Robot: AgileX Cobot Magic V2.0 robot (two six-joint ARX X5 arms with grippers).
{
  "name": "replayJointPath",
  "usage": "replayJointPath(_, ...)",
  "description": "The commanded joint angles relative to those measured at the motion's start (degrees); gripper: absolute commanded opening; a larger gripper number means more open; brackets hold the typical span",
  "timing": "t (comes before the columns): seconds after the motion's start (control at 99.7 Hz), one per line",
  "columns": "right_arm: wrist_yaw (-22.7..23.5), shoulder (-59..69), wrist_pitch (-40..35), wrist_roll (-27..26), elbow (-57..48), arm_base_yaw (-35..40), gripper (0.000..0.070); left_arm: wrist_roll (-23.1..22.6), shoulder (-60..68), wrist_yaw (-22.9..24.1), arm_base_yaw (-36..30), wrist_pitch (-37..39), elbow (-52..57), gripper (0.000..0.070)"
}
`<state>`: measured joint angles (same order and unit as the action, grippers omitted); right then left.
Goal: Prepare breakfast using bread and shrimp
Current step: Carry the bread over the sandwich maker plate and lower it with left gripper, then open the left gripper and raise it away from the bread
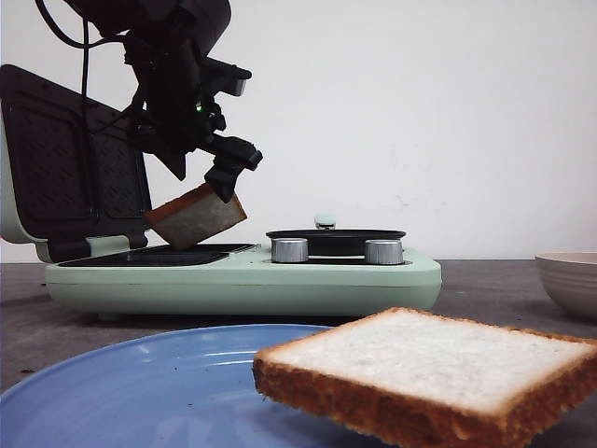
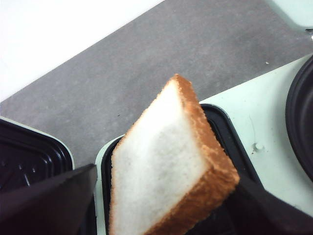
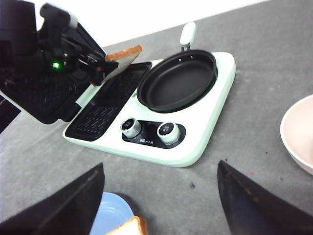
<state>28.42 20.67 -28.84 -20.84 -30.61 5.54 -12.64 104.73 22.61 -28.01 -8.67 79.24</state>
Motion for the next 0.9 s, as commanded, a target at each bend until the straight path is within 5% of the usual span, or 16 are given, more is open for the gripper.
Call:
replayJointPath(0.0,0.07,0.2,0.42,0.04,-0.63,0.11,0.0454,1.46,1.14,0.28,-0.55,0.74,0.98,0.065)
replayJointPath(0.03,0.07,0.2,0.42,0.04,-0.63,0.11,0.0454,1.92,1.03,0.26,-0.57,0.74,0.98,0.07)
replayJointPath(0.732,0.04,0.2,0.42,0.04,-0.63,0.11,0.0454,3.17,-4.57,0.26,-1.27,0.52,2.99,0.0696)
replayJointPath(0.793,0.07,0.2,0.39,0.02,-0.63,0.11,0.0454,3.39,-5.99,0.24,-1.27,-0.33,2.99,0.0519)
replayJointPath(0.893,0.09,0.22,-0.17,-0.42,-0.63,0.11,0.0453,4.66,-8.96,0.24,-1.36,-2.71,2.99,0.009)
